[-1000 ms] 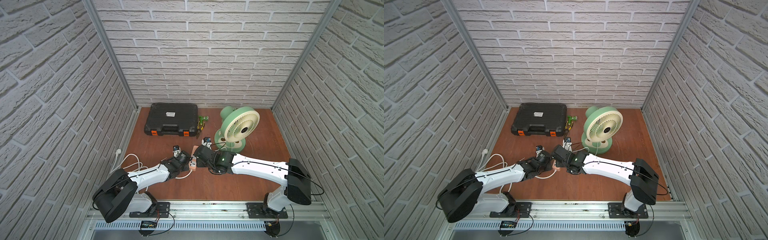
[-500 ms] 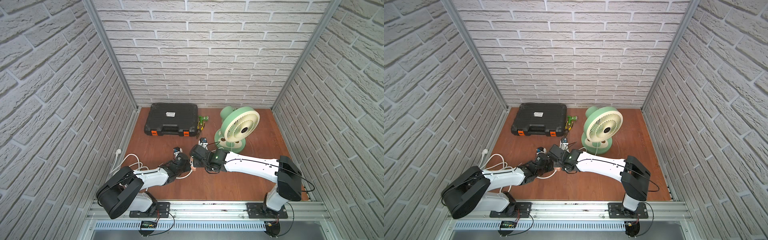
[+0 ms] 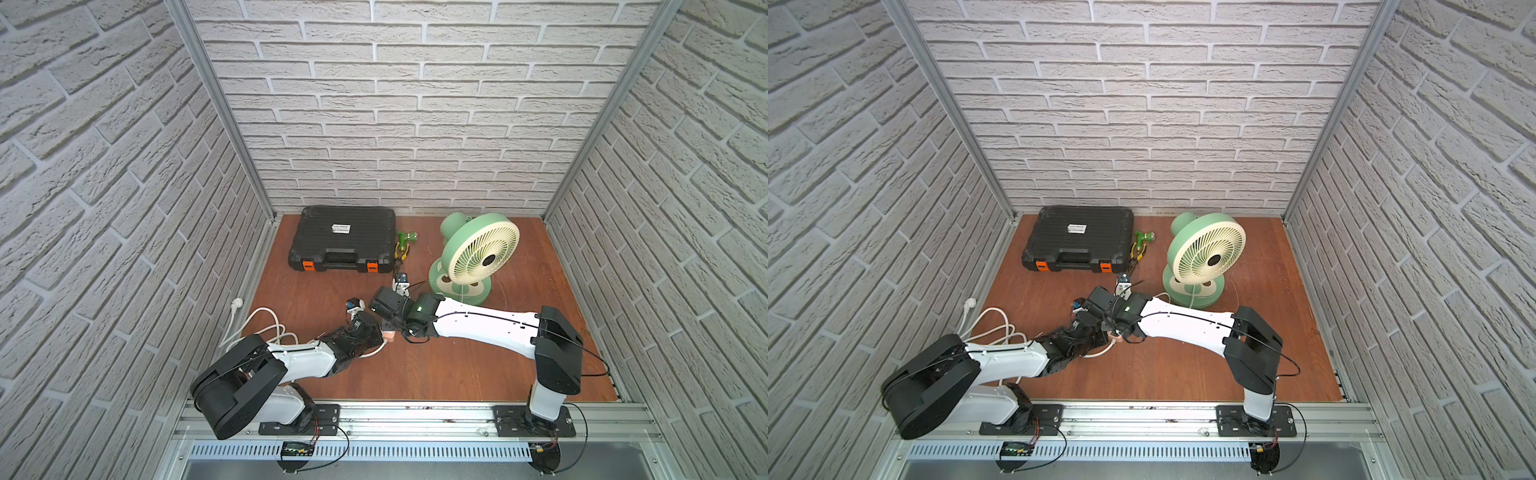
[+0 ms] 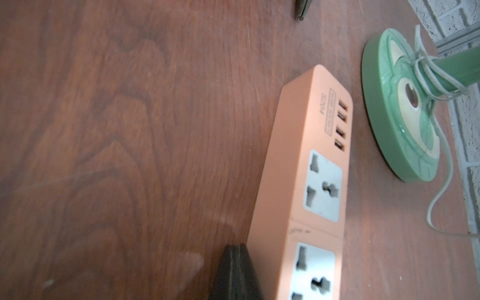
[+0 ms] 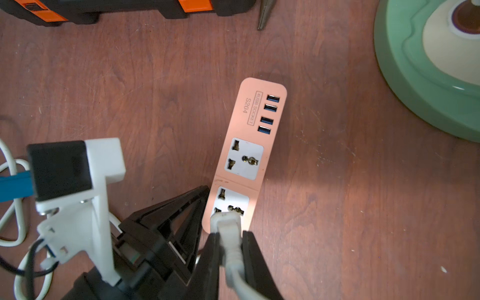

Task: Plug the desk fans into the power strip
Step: Insert the plug into the socket.

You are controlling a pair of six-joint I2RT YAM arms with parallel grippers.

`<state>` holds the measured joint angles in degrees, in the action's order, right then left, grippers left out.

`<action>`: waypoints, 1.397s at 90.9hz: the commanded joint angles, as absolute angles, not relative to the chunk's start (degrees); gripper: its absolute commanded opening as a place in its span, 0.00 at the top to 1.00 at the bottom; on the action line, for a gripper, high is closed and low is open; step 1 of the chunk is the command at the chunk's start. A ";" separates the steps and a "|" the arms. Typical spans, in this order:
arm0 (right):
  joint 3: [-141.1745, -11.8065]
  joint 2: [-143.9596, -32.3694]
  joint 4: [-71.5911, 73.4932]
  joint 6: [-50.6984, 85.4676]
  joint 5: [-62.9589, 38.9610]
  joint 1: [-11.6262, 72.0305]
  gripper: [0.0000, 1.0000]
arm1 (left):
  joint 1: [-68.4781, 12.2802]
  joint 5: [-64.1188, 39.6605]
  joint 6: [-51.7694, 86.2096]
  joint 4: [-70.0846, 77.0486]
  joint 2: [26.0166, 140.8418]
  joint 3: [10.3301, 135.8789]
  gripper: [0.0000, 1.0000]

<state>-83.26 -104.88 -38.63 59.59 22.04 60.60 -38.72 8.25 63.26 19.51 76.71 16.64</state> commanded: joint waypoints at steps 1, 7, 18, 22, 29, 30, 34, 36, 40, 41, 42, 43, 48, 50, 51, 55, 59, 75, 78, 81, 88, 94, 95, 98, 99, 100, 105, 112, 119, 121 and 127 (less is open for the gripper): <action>-85.25 -105.85 -41.26 59.93 23.19 61.08 0.97 | -39.53 9.99 64.20 20.38 75.15 14.96 1.00; -85.15 -106.16 -41.34 60.34 23.03 61.11 0.97 | -39.80 10.63 64.27 21.09 74.47 14.29 1.00; -84.79 -106.32 -41.09 60.85 22.80 61.15 0.97 | -40.31 11.69 64.75 24.28 73.58 12.09 1.00; -84.81 -106.54 -40.93 60.98 22.57 61.21 0.97 | -40.49 11.98 64.86 25.43 73.44 11.42 1.00; -84.88 -107.28 -40.51 61.29 21.68 61.30 0.97 | -40.72 12.25 64.65 26.57 73.49 10.92 1.00; -84.94 -107.43 -40.47 61.32 21.56 61.33 0.97 | -40.75 12.28 64.63 26.64 73.48 10.91 1.00; -85.17 -107.80 -40.48 61.54 21.18 61.35 0.97 | -40.70 12.37 64.28 26.83 73.91 10.98 1.00; -85.21 -107.96 -40.62 61.75 21.07 61.35 0.97 | -40.76 12.21 64.21 26.99 74.13 11.09 1.00; -85.14 -107.97 -40.64 62.21 21.11 61.35 0.97 | -40.81 11.96 63.85 27.98 74.84 11.10 1.00; -85.07 -107.95 -40.54 62.31 21.19 61.35 0.97 | -40.84 11.87 63.74 28.27 75.08 11.04 1.00; -84.94 -107.90 -40.44 62.36 21.19 61.35 0.97 | -40.81 11.78 63.73 28.73 75.29 11.02 1.00; -84.88 -107.87 -40.35 62.42 21.23 61.35 0.97 | -40.84 11.65 63.64 29.08 75.53 10.96 1.00; -84.58 -107.57 -40.00 62.73 21.26 61.35 0.97 | -40.95 10.95 63.44 31.43 76.72 10.61 1.00; -84.56 -107.44 -40.06 62.97 21.38 61.35 0.97 | -41.00 10.56 63.34 32.55 77.23 10.45 1.00; -84.51 -107.38 -40.02 63.08 21.46 61.35 0.97 | -41.02 10.33 63.27 33.15 77.59 10.37 1.00; -84.47 -107.24 -39.89 63.36 21.46 61.35 0.97 | -41.11 9.28 62.99 36.24 78.86 9.87 1.00; -84.61 -107.25 -39.79 63.75 21.40 61.35 0.97 | -41.32 8.45 62.76 39.64 80.26 9.29 1.00; -85.98 -108.49 -41.30 66.80 21.51 61.35 0.97 | -42.30 7.59 63.02 49.22 85.12 7.64 1.00; -86.52 -108.80 -42.11 67.20 21.76 61.35 0.97 | -42.40 7.41 62.97 50.53 85.75 7.46 1.00; -86.75 -109.02 -42.66 67.42 21.90 61.35 0.97 | -42.51 7.18 62.83 51.45 86.31 7.39 1.00; -86.72 -109.12 -43.57 68.03 22.76 61.26 0.97 | -42.54 7.14 62.56 51.77 86.67 7.35 1.00; -86.94 -109.14 -44.38 67.95 23.34 61.26 0.98 | -42.65 7.54 62.51 50.88 86.20 7.30 1.00; -86.98 -109.15 -44.56 67.94 23.41 61.26 0.97 | -42.68 7.64 62.41 50.71 86.08 7.34 1.00; -87.19 -109.18 -45.02 68.02 23.69 61.26 0.97 | -42.63 7.86 62.36 49.92 85.61 7.42 1.00; -87.23 -109.26 -45.23 68.02 23.80 61.26 0.97 | -42.67 7.98 62.34 49.66 85.52 7.45 1.00; -87.30 -109.25 -45.38 68.07 23.94 61.26 0.97 | -42.74 8.07 62.28 49.39 85.39 7.50 1.00; -87.56 -109.38 -46.37 68.43 24.55 61.26 0.97 | -42.91 8.52 61.95 48.04 84.54 7.71 1.00; -88.38 -109.57 -48.15 69.09 25.31 61.26 0.97 | -43.34 9.47 61.54 46.63 83.44 7.90 1.00; -88.72 -109.77 -49.63 69.87 25.52 61.26 0.97 | -43.52 9.93 61.30 45.76 82.66 7.91 1.00; -88.58 -109.77 -49.78 69.96 25.50 61.26 0.97 | -43.55 10.00 61.18 45.61 82.49 7.91 1.00; -87.94 -109.57 -49.10 69.92 25.37 61.26 0.97 | -43.58 10.02 60.90 44.98 82.08 7.99 1.00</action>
<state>-87.42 -109.38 -47.18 68.55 23.46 60.77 -43.07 9.52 62.54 45.98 83.44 8.10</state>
